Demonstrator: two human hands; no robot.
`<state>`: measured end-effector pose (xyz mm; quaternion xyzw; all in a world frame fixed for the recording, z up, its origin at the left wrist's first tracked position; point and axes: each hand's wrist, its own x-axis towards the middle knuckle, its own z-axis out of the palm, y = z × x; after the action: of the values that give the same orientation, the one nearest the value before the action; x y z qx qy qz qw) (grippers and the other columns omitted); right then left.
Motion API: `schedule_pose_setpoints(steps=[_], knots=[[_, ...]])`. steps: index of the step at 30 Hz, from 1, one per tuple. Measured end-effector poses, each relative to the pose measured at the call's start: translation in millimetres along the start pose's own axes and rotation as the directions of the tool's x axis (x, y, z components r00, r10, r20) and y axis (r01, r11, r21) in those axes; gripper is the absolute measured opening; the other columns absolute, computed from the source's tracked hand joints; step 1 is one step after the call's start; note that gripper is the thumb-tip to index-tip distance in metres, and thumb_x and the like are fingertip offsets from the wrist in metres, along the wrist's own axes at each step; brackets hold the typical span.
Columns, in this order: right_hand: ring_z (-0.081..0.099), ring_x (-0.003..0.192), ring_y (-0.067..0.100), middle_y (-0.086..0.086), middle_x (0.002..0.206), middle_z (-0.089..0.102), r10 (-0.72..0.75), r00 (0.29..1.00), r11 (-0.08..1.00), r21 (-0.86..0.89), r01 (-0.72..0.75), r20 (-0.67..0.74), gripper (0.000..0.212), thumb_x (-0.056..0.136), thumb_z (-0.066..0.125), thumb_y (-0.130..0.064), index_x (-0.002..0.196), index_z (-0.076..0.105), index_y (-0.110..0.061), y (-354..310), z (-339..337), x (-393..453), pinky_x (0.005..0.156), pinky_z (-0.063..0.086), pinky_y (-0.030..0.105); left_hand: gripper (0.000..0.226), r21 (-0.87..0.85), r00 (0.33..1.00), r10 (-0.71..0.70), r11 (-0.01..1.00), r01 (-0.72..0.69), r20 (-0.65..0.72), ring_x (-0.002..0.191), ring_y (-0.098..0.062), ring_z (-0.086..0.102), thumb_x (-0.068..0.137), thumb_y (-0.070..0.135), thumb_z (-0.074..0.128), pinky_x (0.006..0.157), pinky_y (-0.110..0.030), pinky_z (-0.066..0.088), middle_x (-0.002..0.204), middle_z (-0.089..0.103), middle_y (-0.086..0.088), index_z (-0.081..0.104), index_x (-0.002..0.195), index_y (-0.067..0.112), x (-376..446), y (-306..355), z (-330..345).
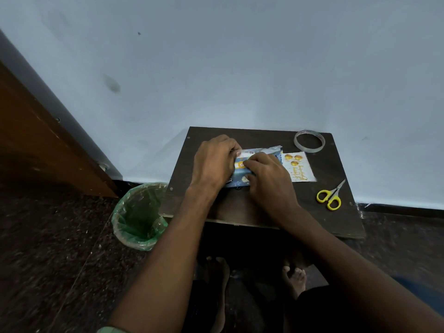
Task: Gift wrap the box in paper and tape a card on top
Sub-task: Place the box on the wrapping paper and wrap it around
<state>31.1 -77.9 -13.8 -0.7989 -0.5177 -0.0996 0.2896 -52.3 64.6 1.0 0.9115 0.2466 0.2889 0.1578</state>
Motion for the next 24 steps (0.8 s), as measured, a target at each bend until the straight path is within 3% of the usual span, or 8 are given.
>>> schedule_pose_setpoints(steps=[10, 14, 17, 20, 22, 24], knots=[[0.064, 0.097, 0.032, 0.009, 0.103, 0.071, 0.004, 0.999, 0.999, -0.032, -0.003, 0.049, 0.020, 0.082, 0.073, 0.000, 0.100, 0.074, -0.008, -0.6, -3.4, 4.5, 0.070, 0.056, 0.045, 0.020, 0.053, 0.995, -0.089, 0.995, 0.086, 0.050, 0.093, -0.021, 0.064, 0.092, 0.006, 0.066, 0.073, -0.038, 0.052, 0.096, 0.068, 0.005, 0.074, 0.087, 0.023, 2.1, 11.4, -4.0], [0.066, 0.090, 0.029, 0.007, 0.097, 0.072, -0.030, 1.000, 0.997, -0.078, 0.030, 0.000, 0.010, 0.084, 0.072, -0.001, 0.090, 0.076, -0.008, -2.2, 0.9, -2.5, 0.069, 0.053, 0.036, 0.020, 0.054, 0.992, -0.098, 0.994, 0.094, 0.079, 0.094, -0.019, 0.063, 0.094, 0.007, 0.065, 0.074, -0.038, 0.053, 0.098, 0.068, 0.006, 0.074, 0.088, 0.024, 0.3, 13.9, -4.1], [0.064, 0.088, 0.029, 0.009, 0.098, 0.069, -0.055, 0.998, 0.994, -0.093, 0.053, -0.023, 0.005, 0.089, 0.069, -0.008, 0.089, 0.073, -0.007, -6.0, 3.2, -3.2, 0.076, 0.051, 0.038, 0.022, 0.038, 0.992, -0.095, 0.995, 0.092, 0.083, 0.092, -0.019, 0.062, 0.090, 0.004, 0.066, 0.074, -0.041, 0.054, 0.095, 0.067, 0.006, 0.074, 0.086, 0.024, -1.7, 14.5, -4.9], [0.064, 0.097, 0.029, 0.011, 0.106, 0.067, -0.058, 0.998, 0.992, -0.110, 0.060, 0.028, 0.019, 0.085, 0.076, -0.015, 0.101, 0.072, -0.006, -12.6, 2.4, -4.2, 0.080, 0.054, 0.041, 0.022, 0.041, 0.991, -0.112, 0.993, 0.110, 0.070, 0.089, -0.019, 0.062, 0.087, 0.003, 0.066, 0.072, -0.043, 0.055, 0.092, 0.066, 0.006, 0.073, 0.084, 0.025, -1.1, 14.2, -4.9], [0.065, 0.095, 0.028, 0.009, 0.106, 0.066, -0.052, 0.997, 0.986, -0.156, 0.061, 0.064, 0.034, 0.074, 0.084, -0.011, 0.105, 0.071, -0.007, -11.8, 1.4, -6.3, 0.072, 0.053, 0.037, 0.021, 0.046, 0.990, -0.112, 0.993, 0.108, 0.085, 0.090, -0.018, 0.063, 0.089, 0.006, 0.067, 0.074, -0.041, 0.054, 0.094, 0.067, 0.007, 0.074, 0.086, 0.026, -2.1, 13.4, -4.4], [0.065, 0.089, 0.028, 0.005, 0.102, 0.064, -0.030, 0.997, 0.988, -0.150, 0.041, 0.076, 0.033, 0.071, 0.082, -0.006, 0.102, 0.070, -0.012, -5.1, -1.3, -3.8, 0.060, 0.046, 0.034, 0.019, 0.031, 0.988, -0.099, 0.995, 0.096, 0.121, 0.093, -0.015, 0.064, 0.093, 0.012, 0.068, 0.075, -0.033, 0.050, 0.096, 0.068, 0.009, 0.077, 0.091, 0.029, -2.6, 11.1, -6.9]])
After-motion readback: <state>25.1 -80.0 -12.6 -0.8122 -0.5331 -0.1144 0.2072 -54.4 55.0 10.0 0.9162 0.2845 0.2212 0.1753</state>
